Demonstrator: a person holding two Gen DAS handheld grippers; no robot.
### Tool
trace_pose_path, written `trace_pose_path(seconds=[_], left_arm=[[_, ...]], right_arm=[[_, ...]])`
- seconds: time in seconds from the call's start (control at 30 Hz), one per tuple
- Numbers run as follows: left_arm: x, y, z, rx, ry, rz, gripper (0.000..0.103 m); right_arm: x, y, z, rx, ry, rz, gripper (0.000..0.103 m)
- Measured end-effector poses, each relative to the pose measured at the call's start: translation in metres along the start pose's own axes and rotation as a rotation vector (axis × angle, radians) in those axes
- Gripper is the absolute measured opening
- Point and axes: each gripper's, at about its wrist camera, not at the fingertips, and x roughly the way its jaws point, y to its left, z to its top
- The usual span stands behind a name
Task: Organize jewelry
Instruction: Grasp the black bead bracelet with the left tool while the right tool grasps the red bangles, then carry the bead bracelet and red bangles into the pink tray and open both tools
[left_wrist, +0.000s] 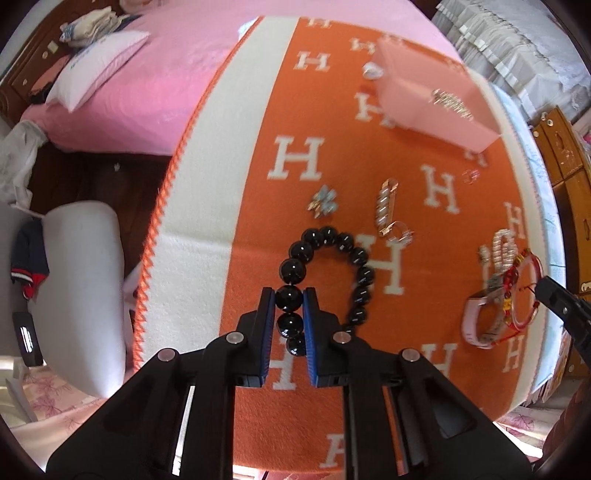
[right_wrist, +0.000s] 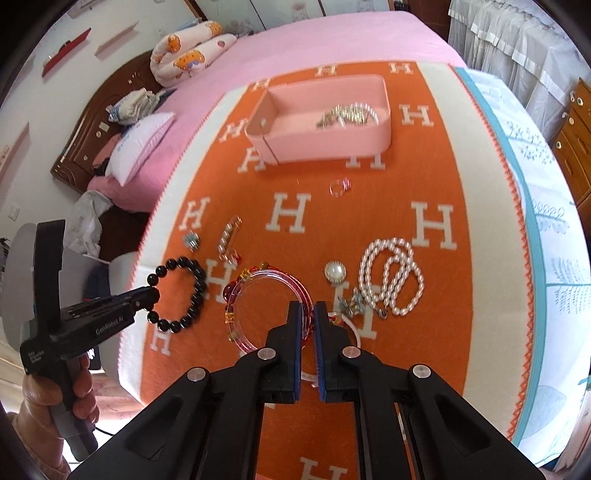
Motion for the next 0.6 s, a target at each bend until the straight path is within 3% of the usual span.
trace_pose_path(seconds=[0.37, 0.6], left_arm=[[-0.079, -0.04, 0.035, 0.093, -0.131, -0.027, 0.012], [-0.114, -0.063, 0.061, 0.151, -0.186, -0.06, 0.012]], right_arm=[[-0.055, 0.0, 0.035, 0.024, -0.108, 0.02, 0.006], [-0.07, -0.002, 0.057, 0.041, -0.133, 0.023, 0.006]])
